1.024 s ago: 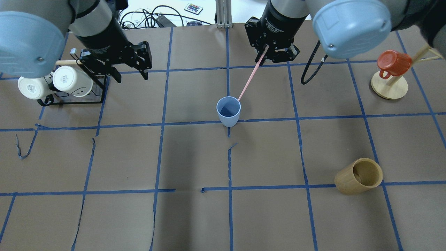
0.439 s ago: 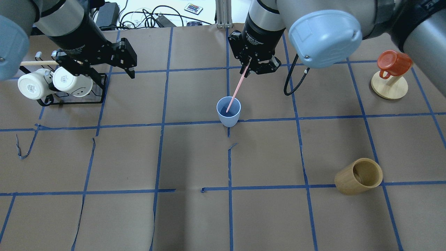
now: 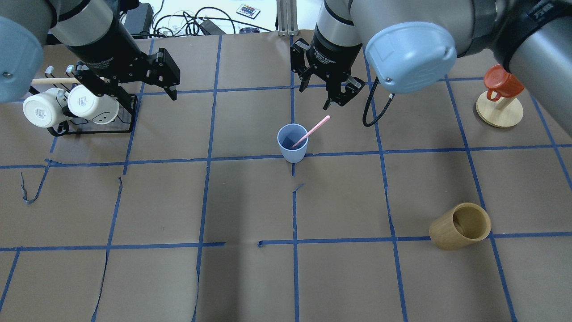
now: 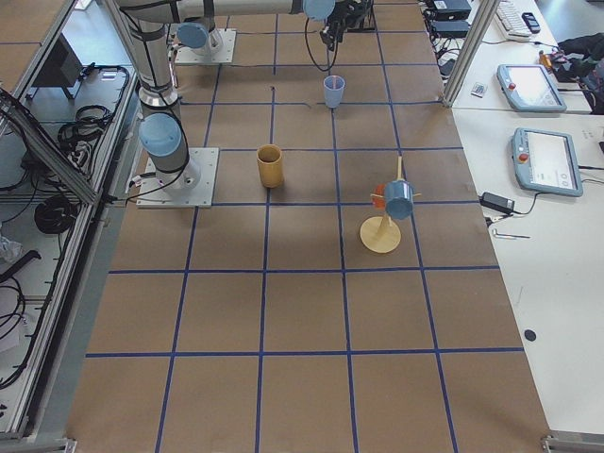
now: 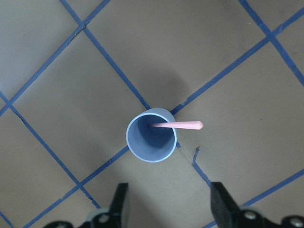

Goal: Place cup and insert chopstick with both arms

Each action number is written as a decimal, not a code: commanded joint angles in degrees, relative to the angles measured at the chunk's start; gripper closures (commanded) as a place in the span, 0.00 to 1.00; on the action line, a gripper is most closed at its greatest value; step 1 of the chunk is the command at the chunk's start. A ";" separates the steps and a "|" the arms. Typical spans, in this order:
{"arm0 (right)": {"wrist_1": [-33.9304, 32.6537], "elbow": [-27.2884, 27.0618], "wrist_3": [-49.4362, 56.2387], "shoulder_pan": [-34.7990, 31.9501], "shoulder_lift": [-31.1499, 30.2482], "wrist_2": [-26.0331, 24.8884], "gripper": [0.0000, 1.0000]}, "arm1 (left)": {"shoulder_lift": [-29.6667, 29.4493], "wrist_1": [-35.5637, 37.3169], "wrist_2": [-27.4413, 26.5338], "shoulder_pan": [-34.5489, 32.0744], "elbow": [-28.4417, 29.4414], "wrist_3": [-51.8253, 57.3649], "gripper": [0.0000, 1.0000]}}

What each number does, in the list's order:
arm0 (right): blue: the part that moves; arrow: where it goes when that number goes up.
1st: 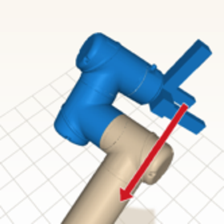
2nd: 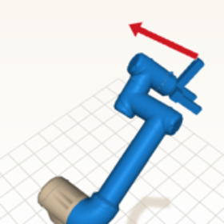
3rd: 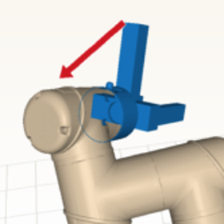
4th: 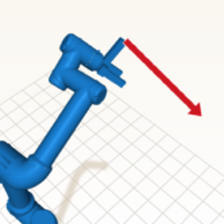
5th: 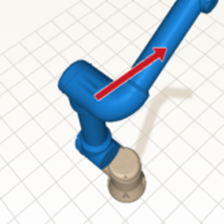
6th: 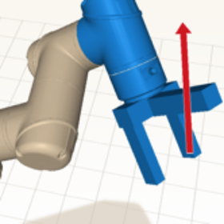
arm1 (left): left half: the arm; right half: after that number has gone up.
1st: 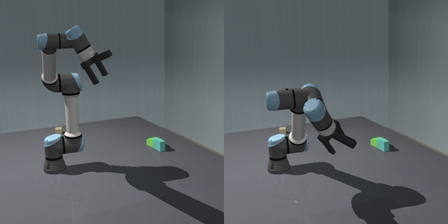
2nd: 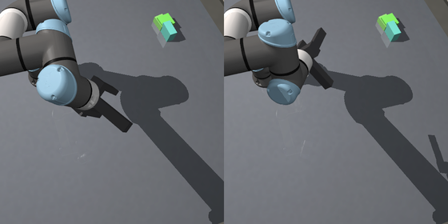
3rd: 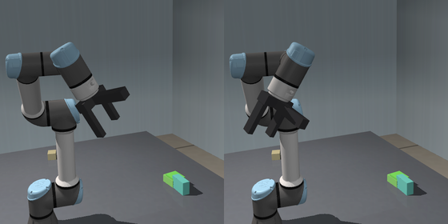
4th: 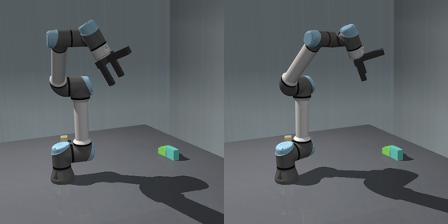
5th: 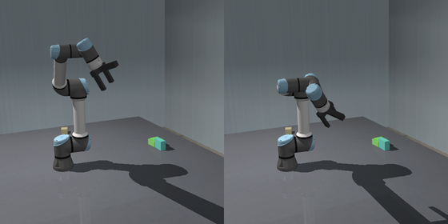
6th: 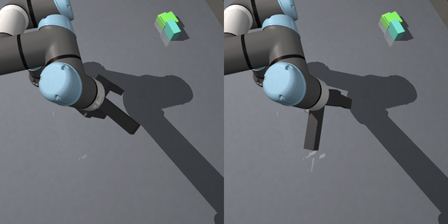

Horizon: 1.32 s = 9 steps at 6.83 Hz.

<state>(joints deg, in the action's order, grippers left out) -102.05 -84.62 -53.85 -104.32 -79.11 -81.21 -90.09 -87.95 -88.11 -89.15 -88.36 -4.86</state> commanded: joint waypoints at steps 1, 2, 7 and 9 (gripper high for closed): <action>0.27 0.24 1.28 0.08 -0.08 -4.62 0.07 | 0.09 0.06 -0.04 -0.06 0.29 0.03 0.10; 0.89 0.59 5.12 0.43 -0.26 -7.18 0.00 | 0.00 0.06 0.04 -0.06 0.29 0.03 0.09; 11.17 0.25 45.96 9.37 -6.84 -11.60 0.00 | -0.09 -0.20 -0.04 -0.50 0.21 0.03 0.08; 17.91 0.16 56.94 14.73 -8.95 -11.52 0.00 | -0.09 -0.03 -0.04 -1.63 0.29 0.03 0.07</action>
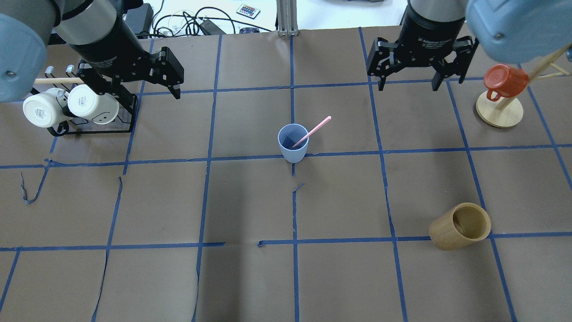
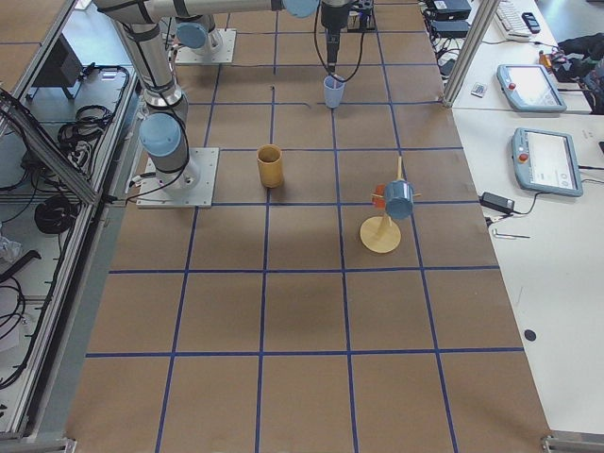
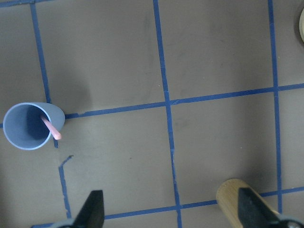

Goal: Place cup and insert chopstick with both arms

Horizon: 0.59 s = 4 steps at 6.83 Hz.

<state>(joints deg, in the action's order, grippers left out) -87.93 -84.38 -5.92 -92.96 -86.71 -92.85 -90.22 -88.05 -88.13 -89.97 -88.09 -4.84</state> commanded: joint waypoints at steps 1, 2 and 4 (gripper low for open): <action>4.08 -0.17 14.57 4.35 -2.57 -0.83 0.00 | 0.22 -0.02 -0.63 -0.91 0.11 0.35 0.07; 4.26 -1.30 15.32 4.54 -4.24 -0.84 0.00 | -0.04 0.16 -2.38 -1.08 0.03 1.23 0.04; 5.22 -2.98 15.42 4.54 -5.48 -0.58 0.00 | 0.22 -0.02 -1.95 -1.00 0.20 1.24 0.00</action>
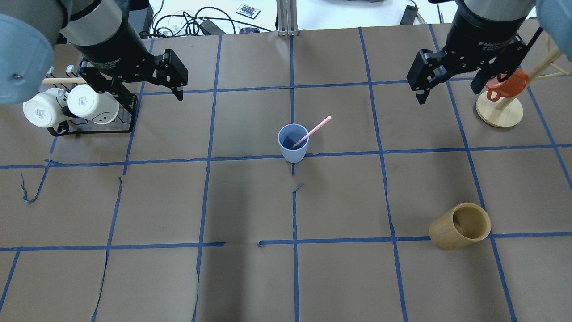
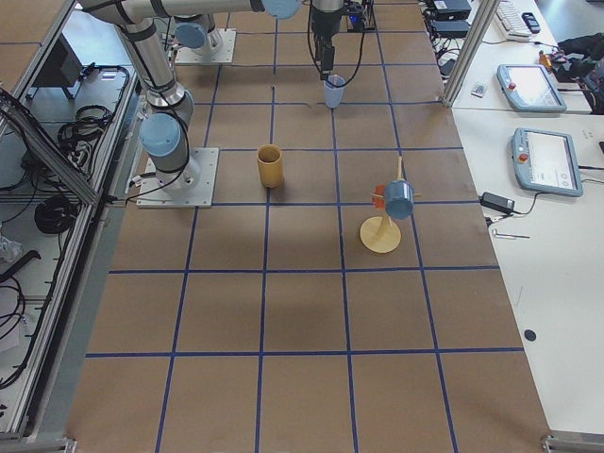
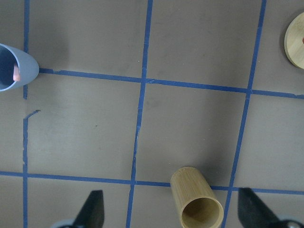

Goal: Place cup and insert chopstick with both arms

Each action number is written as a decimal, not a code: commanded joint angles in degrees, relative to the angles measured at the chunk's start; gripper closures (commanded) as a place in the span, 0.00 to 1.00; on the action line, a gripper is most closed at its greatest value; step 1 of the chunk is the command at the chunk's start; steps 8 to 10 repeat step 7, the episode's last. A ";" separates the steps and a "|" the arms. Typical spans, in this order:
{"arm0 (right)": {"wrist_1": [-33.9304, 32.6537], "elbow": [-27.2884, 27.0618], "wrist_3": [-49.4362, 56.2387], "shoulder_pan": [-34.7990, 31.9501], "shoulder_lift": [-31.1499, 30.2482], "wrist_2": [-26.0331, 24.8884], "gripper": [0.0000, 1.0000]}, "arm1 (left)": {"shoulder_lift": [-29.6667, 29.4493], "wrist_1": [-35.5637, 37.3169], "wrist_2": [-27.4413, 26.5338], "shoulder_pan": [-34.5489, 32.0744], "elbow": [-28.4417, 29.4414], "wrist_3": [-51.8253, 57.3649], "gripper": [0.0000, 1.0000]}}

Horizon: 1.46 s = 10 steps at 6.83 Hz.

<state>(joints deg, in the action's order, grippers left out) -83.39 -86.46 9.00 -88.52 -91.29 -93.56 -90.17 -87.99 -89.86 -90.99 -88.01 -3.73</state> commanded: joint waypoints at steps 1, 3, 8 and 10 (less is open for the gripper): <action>0.68 -1.43 0.50 0.10 -1.26 0.57 0.00 | 0.60 -0.78 -0.49 -0.15 -0.57 0.12 0.00; -0.19 -2.57 0.50 0.10 -1.26 0.83 0.01 | 0.26 -0.70 -0.67 -0.15 0.13 0.12 0.00; -0.19 -2.57 -0.30 0.10 -1.35 0.13 0.00 | -0.01 -0.70 -0.76 -0.07 0.30 -0.49 0.00; -0.19 -2.57 -0.30 0.10 -1.35 0.13 0.00 | -0.01 -0.70 -0.76 -0.07 0.30 -0.49 0.00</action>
